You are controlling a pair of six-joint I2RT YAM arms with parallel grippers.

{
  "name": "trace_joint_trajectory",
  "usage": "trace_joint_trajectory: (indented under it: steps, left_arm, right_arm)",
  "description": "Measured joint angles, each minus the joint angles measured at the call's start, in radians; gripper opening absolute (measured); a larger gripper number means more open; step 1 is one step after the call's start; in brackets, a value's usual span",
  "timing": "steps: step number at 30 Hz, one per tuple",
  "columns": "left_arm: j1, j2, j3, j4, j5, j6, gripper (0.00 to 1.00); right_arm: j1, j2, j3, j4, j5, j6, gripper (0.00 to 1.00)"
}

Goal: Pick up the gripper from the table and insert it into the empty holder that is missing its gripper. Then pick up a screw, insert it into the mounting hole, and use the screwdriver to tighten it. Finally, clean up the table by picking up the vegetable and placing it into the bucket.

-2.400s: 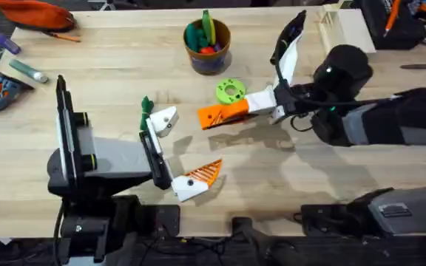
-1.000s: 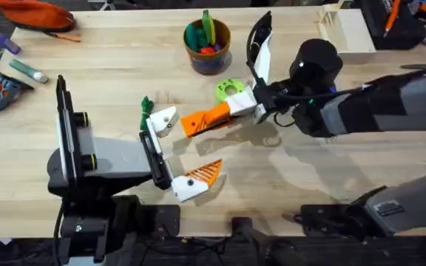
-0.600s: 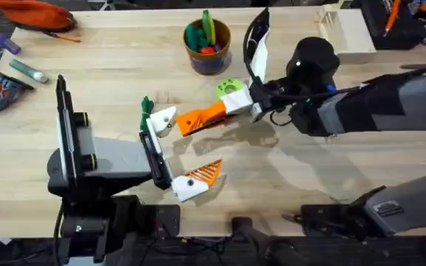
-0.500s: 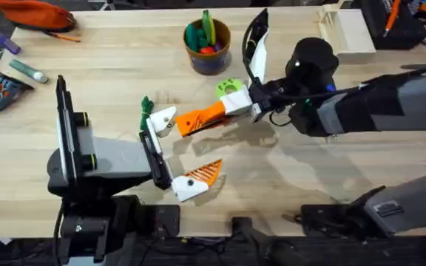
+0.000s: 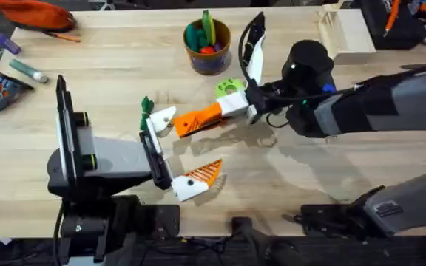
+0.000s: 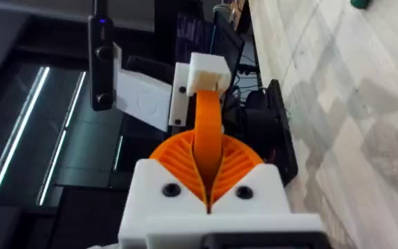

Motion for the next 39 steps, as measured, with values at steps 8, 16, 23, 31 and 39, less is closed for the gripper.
trace_joint_trajectory:
  steps: [8,16,23,31,39]
  left_arm:
    - [0.0,0.0,0.0,0.0,-0.002,0.0,0.988]
    - [0.0,0.0,0.0,0.0,-0.004,-0.003,0.986]
    - [0.0,0.0,0.0,0.001,-0.006,-0.003,0.986]
    - [0.0,0.0,0.0,0.003,-0.013,-0.003,0.985]
    - [0.0,0.0,0.0,0.004,-0.023,-0.003,0.985]
  right_arm:
    - [0.009,0.0,0.0,0.002,0.032,0.001,0.009]
    - [0.022,0.0,0.0,0.006,0.047,0.001,0.009]
    - [0.027,0.0,0.0,0.009,0.053,0.001,0.009]
    - [0.033,0.0,0.0,0.012,0.071,0.001,0.009]
    - [0.04,0.0,0.0,0.013,0.089,0.001,0.009]
